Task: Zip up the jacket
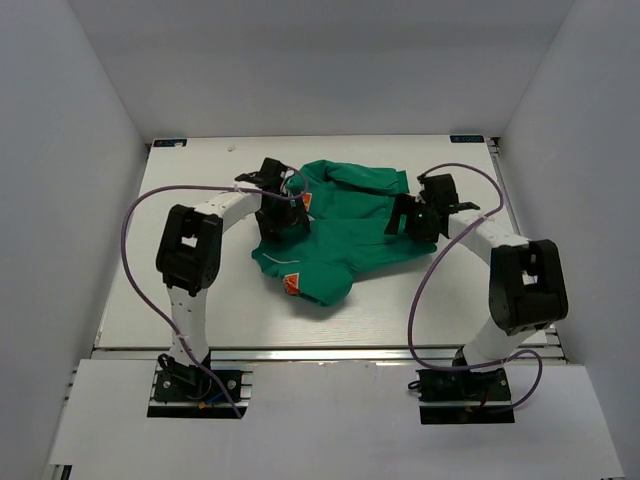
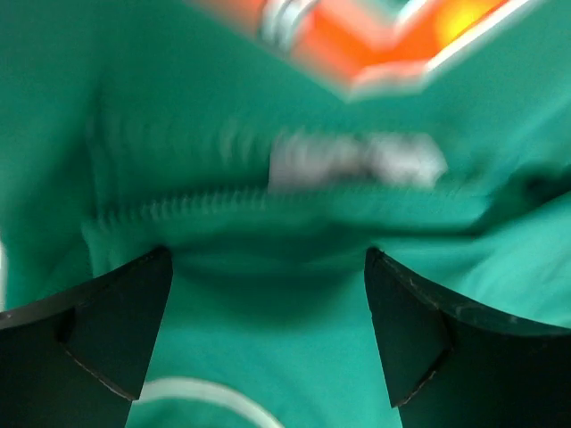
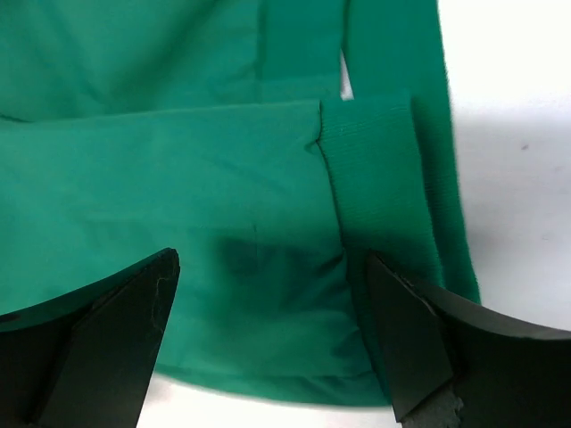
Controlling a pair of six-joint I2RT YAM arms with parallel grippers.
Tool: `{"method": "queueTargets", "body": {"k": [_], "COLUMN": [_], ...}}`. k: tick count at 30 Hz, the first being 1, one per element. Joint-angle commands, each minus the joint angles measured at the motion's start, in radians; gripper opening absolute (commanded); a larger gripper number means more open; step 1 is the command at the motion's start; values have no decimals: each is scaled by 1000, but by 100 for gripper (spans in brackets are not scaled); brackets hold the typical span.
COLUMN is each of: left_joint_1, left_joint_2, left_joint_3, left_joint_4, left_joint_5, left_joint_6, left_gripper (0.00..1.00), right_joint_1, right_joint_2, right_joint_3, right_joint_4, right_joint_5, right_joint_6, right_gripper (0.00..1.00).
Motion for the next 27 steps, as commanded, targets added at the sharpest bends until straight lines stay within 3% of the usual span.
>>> {"method": "queueTargets", "body": {"k": [1, 7, 10, 14, 15, 17, 20, 27], "left_joint_1": [12, 17, 17, 9, 7, 3, 1, 1], "left_joint_2": [44, 288, 442, 575, 614, 639, 619, 468], "left_joint_3": [90, 305, 533, 681, 733, 787, 796, 760], "left_joint_4": [98, 169, 160, 297, 336, 362, 451, 470], "left_joint_5": [-104, -132, -63, 80, 121, 138, 132, 97], "left_joint_6": [33, 146, 213, 237, 229, 217, 199, 211], "left_gripper": [98, 88, 80, 79, 79, 86, 98, 98], "right_joint_1": [38, 172, 298, 530, 624, 698, 700, 659], "right_joint_2": [51, 61, 16, 28, 40, 70, 36, -111], "right_joint_3": [29, -90, -193, -239, -220, -117, -23, 18], "right_joint_4": [27, 13, 28, 97, 103, 75, 83, 44], "right_joint_5": [71, 100, 62, -36, -49, -47, -92, -37], "right_joint_6": [35, 87, 139, 245, 245, 209, 162, 90], "right_gripper": [89, 88, 88, 88, 88, 88, 88, 89]}}
